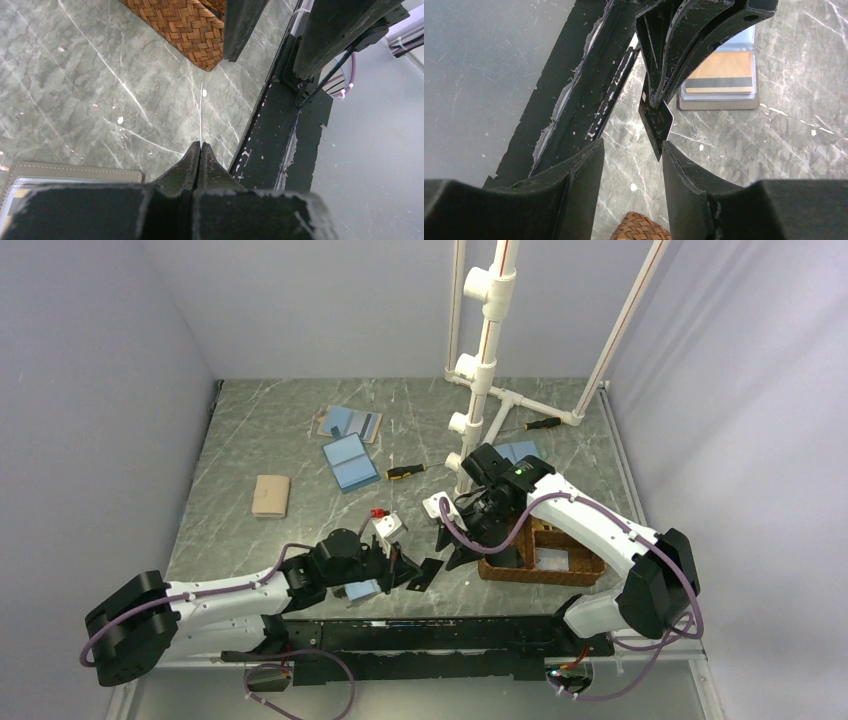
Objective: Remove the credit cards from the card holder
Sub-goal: Place the credit card in the storage box.
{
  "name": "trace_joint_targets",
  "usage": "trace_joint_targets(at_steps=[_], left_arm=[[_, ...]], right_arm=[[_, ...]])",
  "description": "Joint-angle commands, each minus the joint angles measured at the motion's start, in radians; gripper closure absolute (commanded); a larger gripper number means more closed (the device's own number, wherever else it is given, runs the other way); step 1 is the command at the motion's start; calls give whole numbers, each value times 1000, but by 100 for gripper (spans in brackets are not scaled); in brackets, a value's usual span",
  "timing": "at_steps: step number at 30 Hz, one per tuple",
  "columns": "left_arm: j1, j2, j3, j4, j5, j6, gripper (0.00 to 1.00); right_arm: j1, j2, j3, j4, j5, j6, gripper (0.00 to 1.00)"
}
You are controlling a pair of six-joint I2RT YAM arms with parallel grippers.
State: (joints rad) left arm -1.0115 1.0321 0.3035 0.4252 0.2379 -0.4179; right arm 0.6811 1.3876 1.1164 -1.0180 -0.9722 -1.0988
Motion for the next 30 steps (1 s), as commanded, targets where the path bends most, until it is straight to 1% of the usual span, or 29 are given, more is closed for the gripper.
trace_joint_targets(at_steps=[1,19,30], left_arm=[[-34,8,47,33,-67,63,100],[-128,27,84,23,-167,121,100],[-160,40,100,29,-208,135,100]], right_arm=[[-3,-2,-6,-38,-64,-91,51],[-3,2,-25,-108,-88,-239,51],[-5,1,-31,-122,-85,-272,51]])
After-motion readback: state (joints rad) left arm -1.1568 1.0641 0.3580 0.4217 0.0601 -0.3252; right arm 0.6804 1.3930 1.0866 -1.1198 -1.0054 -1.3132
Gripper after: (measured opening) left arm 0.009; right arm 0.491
